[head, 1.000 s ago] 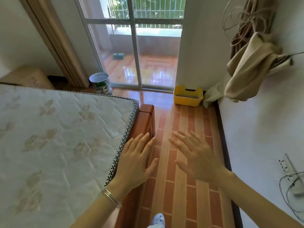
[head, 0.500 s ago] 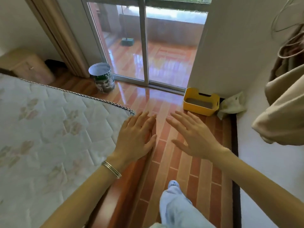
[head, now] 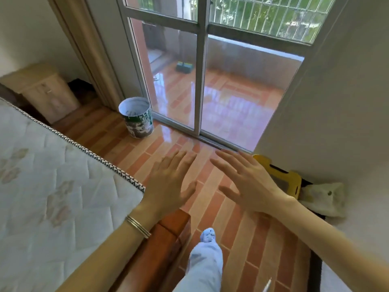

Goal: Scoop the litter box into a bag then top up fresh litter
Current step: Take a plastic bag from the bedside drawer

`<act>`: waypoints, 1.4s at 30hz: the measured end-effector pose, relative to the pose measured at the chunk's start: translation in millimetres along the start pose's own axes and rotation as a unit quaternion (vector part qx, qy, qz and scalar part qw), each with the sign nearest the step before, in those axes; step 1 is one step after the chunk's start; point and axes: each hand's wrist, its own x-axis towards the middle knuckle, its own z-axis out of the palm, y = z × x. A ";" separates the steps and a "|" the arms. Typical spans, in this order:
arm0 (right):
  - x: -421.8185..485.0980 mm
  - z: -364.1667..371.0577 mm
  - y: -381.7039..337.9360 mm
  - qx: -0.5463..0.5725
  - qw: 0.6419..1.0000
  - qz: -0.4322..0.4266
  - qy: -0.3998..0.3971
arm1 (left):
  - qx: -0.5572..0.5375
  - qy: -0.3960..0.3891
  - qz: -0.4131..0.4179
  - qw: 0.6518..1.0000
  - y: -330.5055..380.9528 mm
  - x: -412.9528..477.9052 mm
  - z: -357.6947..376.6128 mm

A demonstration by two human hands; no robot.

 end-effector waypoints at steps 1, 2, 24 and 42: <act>18.6 2.7 18.8 -0.001 1.000 -0.006 -0.002 | 0.004 -0.001 -0.007 1.000 -8.5 20.9 5.9; 38.7 3.9 36.9 0.002 1.000 -0.013 -0.001 | 0.003 0.002 -0.014 1.000 -17.9 42.6 10.3; 546.2 66.3 199.2 0.064 0.944 -0.322 -0.037 | 0.051 0.026 -0.333 0.941 -267.8 329.7 46.3; 941.6 142.0 55.8 0.089 0.911 -0.402 -0.026 | 0.062 0.023 -0.414 0.908 -646.5 393.2 9.9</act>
